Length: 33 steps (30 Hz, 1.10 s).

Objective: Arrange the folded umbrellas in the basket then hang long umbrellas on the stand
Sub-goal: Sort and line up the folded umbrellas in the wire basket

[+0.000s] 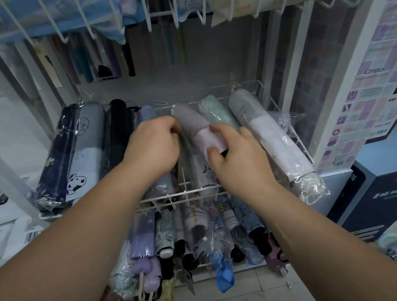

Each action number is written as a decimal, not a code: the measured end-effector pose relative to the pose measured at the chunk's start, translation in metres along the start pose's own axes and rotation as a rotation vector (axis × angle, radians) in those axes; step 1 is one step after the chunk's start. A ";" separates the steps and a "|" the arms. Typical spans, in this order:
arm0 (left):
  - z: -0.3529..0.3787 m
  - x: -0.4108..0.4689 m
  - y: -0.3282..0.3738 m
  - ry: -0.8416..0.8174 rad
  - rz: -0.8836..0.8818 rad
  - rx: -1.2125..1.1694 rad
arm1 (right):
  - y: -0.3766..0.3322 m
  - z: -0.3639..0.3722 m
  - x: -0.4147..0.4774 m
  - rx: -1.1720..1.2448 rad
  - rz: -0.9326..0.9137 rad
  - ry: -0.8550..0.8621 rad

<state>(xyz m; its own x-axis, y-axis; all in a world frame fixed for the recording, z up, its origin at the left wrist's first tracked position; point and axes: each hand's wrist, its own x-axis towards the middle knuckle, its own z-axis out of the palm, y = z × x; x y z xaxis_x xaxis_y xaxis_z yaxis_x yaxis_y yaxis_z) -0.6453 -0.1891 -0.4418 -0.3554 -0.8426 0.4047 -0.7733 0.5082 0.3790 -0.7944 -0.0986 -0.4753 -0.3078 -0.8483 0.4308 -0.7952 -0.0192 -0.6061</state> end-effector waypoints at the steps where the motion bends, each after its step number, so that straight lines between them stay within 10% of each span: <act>1: -0.002 -0.004 -0.006 0.024 0.041 0.049 | -0.005 0.005 -0.002 -0.041 -0.021 -0.051; 11: -0.010 -0.013 -0.035 -0.309 0.166 0.459 | -0.018 0.032 0.023 -0.288 -0.045 -0.475; 16: -0.013 -0.014 -0.034 -0.329 0.171 0.434 | -0.005 0.020 0.032 -0.399 -0.138 -0.219; 22: -0.006 -0.010 -0.009 -0.303 0.182 0.275 | -0.009 -0.030 0.039 -0.792 -0.185 -0.075; 33: 0.035 -0.005 0.047 -0.431 0.064 -0.265 | 0.042 -0.092 0.028 -0.573 0.109 -0.491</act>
<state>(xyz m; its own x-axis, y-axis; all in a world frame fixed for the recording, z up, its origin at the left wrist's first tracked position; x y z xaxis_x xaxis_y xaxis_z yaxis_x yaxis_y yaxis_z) -0.6981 -0.1672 -0.4547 -0.6255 -0.7766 0.0750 -0.6030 0.5422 0.5851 -0.8848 -0.0747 -0.4269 -0.2390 -0.9702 -0.0401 -0.9617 0.2422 -0.1287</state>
